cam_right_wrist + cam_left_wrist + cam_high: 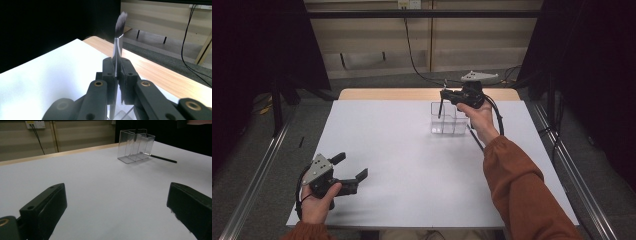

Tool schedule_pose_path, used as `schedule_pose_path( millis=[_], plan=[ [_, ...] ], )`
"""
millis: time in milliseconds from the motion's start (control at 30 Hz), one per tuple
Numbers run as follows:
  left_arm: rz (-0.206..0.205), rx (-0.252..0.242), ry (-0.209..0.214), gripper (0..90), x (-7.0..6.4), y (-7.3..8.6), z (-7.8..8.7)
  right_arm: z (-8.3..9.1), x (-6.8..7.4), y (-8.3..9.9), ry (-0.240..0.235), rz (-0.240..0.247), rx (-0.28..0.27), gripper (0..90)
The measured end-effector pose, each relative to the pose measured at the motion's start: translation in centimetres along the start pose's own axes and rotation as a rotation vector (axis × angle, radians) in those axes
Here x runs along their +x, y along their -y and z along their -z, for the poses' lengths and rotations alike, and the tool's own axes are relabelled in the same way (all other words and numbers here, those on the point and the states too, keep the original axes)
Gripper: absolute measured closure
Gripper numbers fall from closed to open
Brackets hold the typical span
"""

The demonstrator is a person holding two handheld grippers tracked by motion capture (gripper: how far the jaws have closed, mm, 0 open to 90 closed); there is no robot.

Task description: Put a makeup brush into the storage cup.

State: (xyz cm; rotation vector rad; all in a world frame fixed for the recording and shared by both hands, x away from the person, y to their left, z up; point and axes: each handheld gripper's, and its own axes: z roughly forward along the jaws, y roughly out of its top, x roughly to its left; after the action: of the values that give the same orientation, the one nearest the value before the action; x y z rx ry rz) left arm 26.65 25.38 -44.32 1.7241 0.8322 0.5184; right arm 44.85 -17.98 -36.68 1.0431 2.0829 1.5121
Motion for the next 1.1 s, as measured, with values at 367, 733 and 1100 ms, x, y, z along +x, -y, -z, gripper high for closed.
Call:
schedule_pose_path(
  millis=[367,733,1100],
  plan=[
    [-0.004,0.005,-0.004,2.8,0.0,0.0,0.0,-0.5,-0.3,1.4,0.004,-0.018,0.014,84.1],
    [-0.014,0.001,-0.008,2.8,-0.1,-0.1,0.1,-0.7,-0.6,2.1,0.002,-0.043,0.009,84.0],
    [-0.019,-0.006,-0.007,2.8,-0.1,-0.1,0.2,-0.7,-0.8,2.6,0.003,-0.041,0.022,80.1]
  ],
)
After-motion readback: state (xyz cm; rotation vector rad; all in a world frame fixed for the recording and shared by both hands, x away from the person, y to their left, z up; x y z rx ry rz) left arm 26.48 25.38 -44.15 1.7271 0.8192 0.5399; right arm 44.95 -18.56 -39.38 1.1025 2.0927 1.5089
